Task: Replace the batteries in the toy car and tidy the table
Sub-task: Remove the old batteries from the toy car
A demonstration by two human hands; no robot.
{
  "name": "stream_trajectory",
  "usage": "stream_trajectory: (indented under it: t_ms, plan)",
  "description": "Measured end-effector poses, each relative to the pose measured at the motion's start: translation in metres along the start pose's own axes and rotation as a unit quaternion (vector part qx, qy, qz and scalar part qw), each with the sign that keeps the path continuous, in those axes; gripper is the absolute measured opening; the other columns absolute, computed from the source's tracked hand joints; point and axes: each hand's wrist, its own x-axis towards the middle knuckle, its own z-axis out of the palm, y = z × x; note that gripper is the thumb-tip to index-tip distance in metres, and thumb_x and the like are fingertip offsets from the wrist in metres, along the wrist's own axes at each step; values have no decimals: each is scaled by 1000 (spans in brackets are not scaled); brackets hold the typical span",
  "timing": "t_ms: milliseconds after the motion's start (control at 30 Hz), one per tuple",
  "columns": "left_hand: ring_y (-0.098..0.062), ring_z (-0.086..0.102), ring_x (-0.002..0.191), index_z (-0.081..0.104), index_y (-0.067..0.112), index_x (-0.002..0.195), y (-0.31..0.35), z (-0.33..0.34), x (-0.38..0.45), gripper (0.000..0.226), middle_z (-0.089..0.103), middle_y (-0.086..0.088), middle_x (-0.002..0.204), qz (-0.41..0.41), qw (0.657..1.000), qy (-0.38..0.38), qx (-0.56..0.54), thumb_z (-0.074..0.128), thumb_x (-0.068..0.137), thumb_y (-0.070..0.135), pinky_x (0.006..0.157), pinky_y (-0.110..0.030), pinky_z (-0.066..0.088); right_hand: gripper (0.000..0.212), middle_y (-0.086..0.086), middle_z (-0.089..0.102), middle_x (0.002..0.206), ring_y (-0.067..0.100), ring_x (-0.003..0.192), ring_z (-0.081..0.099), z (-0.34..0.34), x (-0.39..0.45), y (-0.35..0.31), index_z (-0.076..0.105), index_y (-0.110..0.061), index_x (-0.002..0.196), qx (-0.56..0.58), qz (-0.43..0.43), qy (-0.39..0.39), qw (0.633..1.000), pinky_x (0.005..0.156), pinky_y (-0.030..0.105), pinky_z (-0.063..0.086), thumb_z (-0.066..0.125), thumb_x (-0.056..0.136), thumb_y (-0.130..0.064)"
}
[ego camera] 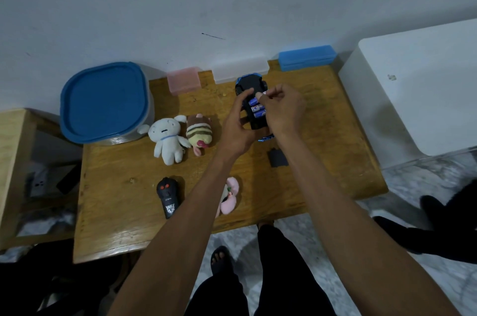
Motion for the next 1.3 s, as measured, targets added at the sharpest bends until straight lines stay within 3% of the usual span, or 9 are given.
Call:
stream_trajectory:
  t_ms: [67, 233, 367, 500, 767, 967, 1200, 1300]
  plan:
    - [-24, 61, 121, 40, 18, 150, 2, -1, 1, 93, 50, 6, 137, -2, 1000, -2, -9, 85, 73, -6, 91, -43, 61, 20, -8, 68, 83, 4, 76, 67, 0, -2, -2, 61, -27, 80, 17, -22, 7, 1000, 63, 15, 54, 80, 85, -20]
    - [-6, 62, 117, 42, 23, 151, 3, -5, 5, 99, 52, -1, 144, -20, 1000, -5, -19, 92, 68, 5, 86, -26, 59, 14, 0, 70, 98, 15, 88, 70, -13, 7, -8, 63, -24, 96, 62, -62, 2, 996, 74, 29, 60, 68, 90, -12]
    - [-6, 63, 117, 46, 20, 150, 3, -10, 7, 96, 57, 5, 138, -18, 1000, -11, -12, 93, 67, 6, 92, -28, 57, 12, -1, 66, 100, 10, 90, 63, -24, 19, -11, 70, -15, 98, -99, -128, -142, 977, 72, 20, 53, 60, 93, -9]
    - [-13, 61, 123, 45, 17, 150, 5, -11, 8, 93, 57, -1, 141, -5, 1000, -24, -1, 90, 70, 1, 99, -34, 56, 15, -2, 62, 97, 13, 89, 60, -21, 23, -5, 74, -20, 100, -227, -195, -199, 933, 79, 29, 55, 71, 85, -18]
    - [-14, 58, 128, 42, 18, 151, 10, -14, 7, 93, 53, 0, 145, 12, 999, -39, 12, 87, 72, -1, 100, -43, 56, 23, 2, 66, 98, 17, 86, 61, -17, 16, -14, 76, -18, 103, -279, -224, -160, 920, 75, 32, 55, 71, 83, -26]
    - [-11, 58, 127, 40, 14, 153, 13, -11, 5, 94, 51, -2, 150, 29, 999, -19, 17, 88, 73, 0, 97, -34, 57, 13, -1, 68, 86, 13, 74, 61, -11, 11, -21, 76, -20, 90, -287, -210, -127, 926, 65, 28, 53, 72, 82, -29]
    - [-16, 57, 130, 41, 13, 153, 14, -7, 1, 92, 51, -2, 151, 37, 998, -34, 28, 87, 74, 3, 100, -46, 56, 11, -4, 68, 75, 9, 63, 57, -13, 5, -13, 78, -22, 85, -296, -207, -96, 928, 50, 16, 34, 72, 81, -29]
    - [-16, 59, 127, 40, 15, 153, 12, -6, 0, 92, 52, 2, 148, 23, 998, -46, 22, 86, 75, 1, 99, -46, 56, 12, -5, 67, 73, 7, 62, 55, -16, 3, -11, 79, -21, 88, -291, -216, -90, 928, 53, 15, 39, 71, 81, -28]
